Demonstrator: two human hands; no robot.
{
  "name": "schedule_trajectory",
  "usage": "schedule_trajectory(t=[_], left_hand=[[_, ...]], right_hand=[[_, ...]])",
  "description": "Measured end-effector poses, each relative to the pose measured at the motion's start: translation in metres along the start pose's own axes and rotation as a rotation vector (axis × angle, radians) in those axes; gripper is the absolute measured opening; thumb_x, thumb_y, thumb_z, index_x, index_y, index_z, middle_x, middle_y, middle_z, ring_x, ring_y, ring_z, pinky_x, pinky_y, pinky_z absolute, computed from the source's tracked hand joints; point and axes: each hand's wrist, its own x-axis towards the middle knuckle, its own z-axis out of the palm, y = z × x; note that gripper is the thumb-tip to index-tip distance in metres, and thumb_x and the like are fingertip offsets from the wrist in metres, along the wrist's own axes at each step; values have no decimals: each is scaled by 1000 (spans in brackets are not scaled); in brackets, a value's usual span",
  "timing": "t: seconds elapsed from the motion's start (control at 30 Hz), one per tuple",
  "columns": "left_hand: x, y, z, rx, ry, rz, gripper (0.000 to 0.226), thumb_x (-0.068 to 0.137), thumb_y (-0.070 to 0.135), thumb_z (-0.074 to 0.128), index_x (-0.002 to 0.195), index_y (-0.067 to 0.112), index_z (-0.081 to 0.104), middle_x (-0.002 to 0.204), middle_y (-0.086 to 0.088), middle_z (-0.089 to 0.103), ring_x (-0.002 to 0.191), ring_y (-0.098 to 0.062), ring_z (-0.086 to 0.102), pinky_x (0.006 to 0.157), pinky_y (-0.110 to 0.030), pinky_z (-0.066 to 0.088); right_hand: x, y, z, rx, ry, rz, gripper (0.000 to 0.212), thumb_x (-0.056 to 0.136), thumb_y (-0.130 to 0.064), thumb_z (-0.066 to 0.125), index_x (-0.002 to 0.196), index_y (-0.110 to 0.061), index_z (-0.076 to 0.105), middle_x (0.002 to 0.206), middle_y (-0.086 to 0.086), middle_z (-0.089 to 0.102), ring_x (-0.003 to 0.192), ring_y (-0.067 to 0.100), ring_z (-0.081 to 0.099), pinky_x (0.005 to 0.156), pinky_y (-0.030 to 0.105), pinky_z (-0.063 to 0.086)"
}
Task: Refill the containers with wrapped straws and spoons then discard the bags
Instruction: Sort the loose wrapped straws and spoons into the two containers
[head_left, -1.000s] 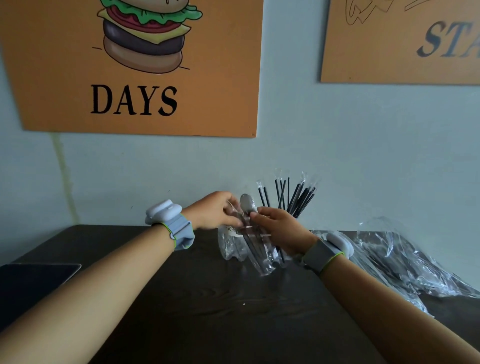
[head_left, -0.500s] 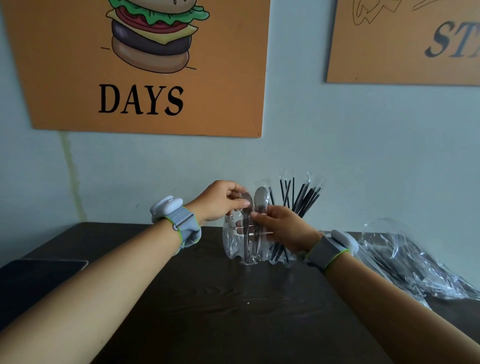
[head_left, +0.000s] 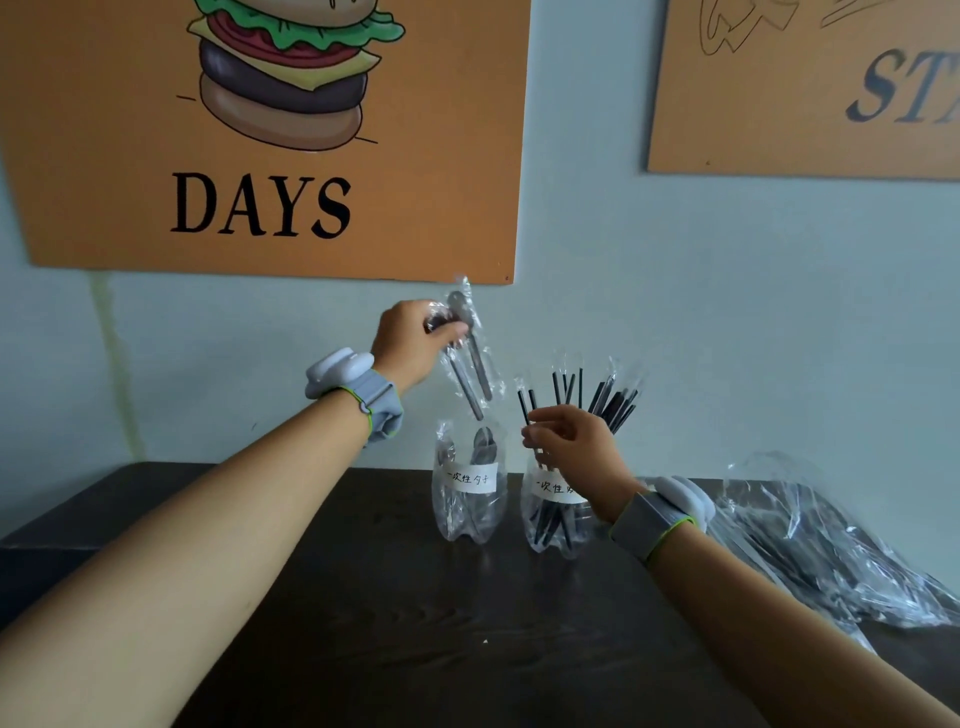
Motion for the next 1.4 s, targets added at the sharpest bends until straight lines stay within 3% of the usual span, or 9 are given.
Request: schedule_trajectory(t=[0.17, 0.3, 0.43, 0.67, 0.87, 1.03, 1.13, 1.23, 1.4], left_hand=[[14, -16, 17, 113, 60, -69, 22, 82, 21, 68, 69, 6, 59, 67, -14, 53, 68, -32, 47, 57, -30, 22], [7, -29, 44, 185, -70, -100, 24, 81, 24, 69, 89, 1, 69, 90, -23, 70, 89, -37, 62, 68, -34, 42], [-8, -42, 63, 227, -288, -144, 19, 81, 25, 69, 91, 9, 73, 94, -16, 72, 92, -33, 65, 70, -31, 43], [-26, -56, 80, 553, -469, -198, 39, 82, 43, 63, 106, 12, 69, 119, -13, 60, 116, -32, 47, 94, -37, 43], [-23, -42, 68, 367, -307, -260, 63, 76, 53, 65, 125, 15, 50, 136, -12, 42, 130, -31, 33, 103, -39, 32], [-19, -16, 49, 179, -98, -187, 48, 83, 35, 63, 122, 8, 50, 132, -11, 49, 128, -29, 38, 103, -35, 31], [-24, 8, 45, 123, -46, -83, 41, 84, 25, 63, 119, 6, 53, 127, -12, 53, 124, -30, 41, 101, -34, 32], [-31, 29, 45, 88, -7, 26, 39, 84, 20, 62, 119, 4, 53, 125, -12, 55, 123, -31, 42, 101, -36, 31], [-43, 46, 48, 125, 18, 207, 40, 83, 19, 62, 119, 5, 53, 122, -11, 56, 119, -30, 44, 97, -36, 31]], right_hand=[[5, 8, -12, 65, 28, 27, 17, 90, -1, 49, 99, -8, 62, 82, 6, 69, 73, 14, 66, 62, 21, 54], [8, 10, -16, 97, 7, 19, 16, 90, 1, 49, 96, -5, 63, 75, 7, 67, 65, 12, 64, 55, 18, 52], [6, 12, -19, 92, -25, -10, 19, 90, 0, 50, 86, -11, 65, 71, 3, 68, 57, 3, 66, 51, 13, 51], [3, 11, -24, 80, -4, -18, 23, 90, 0, 50, 82, -14, 66, 69, 3, 68, 59, 8, 67, 52, 13, 50], [-3, 5, -36, 105, 123, -94, 20, 89, -2, 49, 85, -12, 67, 57, 0, 64, 46, 7, 58, 47, 19, 48], [-10, 18, -69, 20, 308, -57, 21, 89, -4, 46, 84, -6, 66, 53, 4, 58, 38, 7, 48, 39, 15, 39], [-11, 31, -99, -136, 372, 61, 22, 89, -4, 45, 91, 0, 66, 59, 6, 61, 47, 14, 53, 48, 22, 45], [-5, 49, -122, -336, 349, 197, 22, 88, -11, 50, 98, 1, 67, 78, 10, 69, 73, 25, 64, 74, 38, 53], [-2, 76, -131, -939, 46, 372, 49, 84, -33, 60, 125, -6, 52, 129, 15, 59, 122, 30, 52, 100, 34, 42]])
